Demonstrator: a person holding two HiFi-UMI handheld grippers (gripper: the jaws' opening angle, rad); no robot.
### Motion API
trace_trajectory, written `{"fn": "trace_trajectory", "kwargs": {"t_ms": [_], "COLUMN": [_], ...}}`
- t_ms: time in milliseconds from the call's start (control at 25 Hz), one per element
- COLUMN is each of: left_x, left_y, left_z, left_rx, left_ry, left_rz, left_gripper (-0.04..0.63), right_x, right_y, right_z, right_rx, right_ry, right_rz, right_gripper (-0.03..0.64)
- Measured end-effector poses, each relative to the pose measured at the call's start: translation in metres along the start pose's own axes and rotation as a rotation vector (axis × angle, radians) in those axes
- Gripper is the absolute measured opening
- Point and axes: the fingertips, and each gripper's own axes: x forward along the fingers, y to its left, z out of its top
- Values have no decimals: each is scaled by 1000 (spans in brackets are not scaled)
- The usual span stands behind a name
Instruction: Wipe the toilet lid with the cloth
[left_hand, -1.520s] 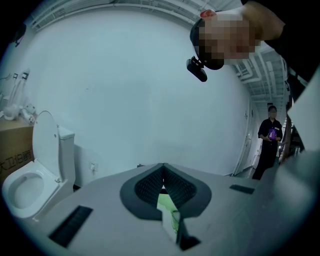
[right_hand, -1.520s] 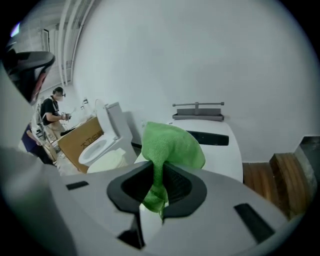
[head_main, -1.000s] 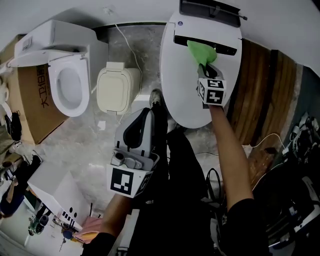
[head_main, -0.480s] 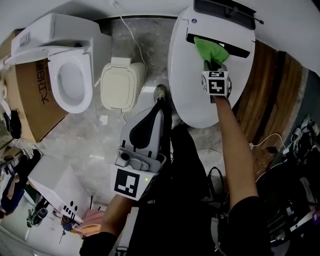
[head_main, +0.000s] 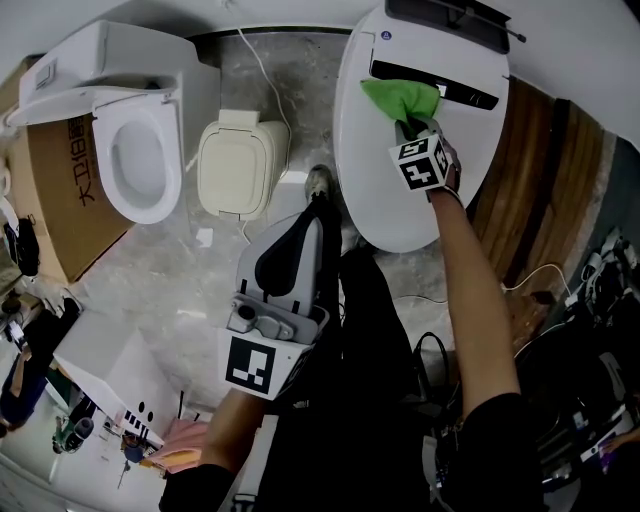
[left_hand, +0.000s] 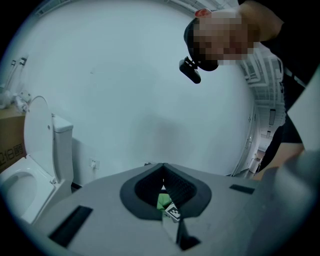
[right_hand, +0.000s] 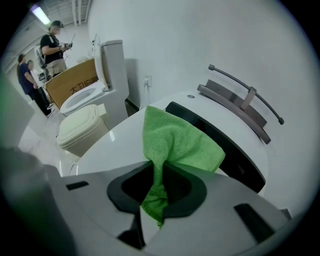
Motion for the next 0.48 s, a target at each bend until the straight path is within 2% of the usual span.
{"fn": "trace_trajectory", "kwargs": {"t_ms": [200,480], "left_x": [-8,-23], "left_y": [-8,-24], "left_z": [-6,-11], "left_rx": [5,5], "left_ry": [-1,-17], "left_rz": [0,5], "left_gripper": [3,3], "right_x": [-1,-9], "right_y": [20,52], "right_z": [-6,-31], "right_rx": [-143,-262], "right_ry": [16,41], "right_rz": [33,63], "right_gripper": [66,66]}}
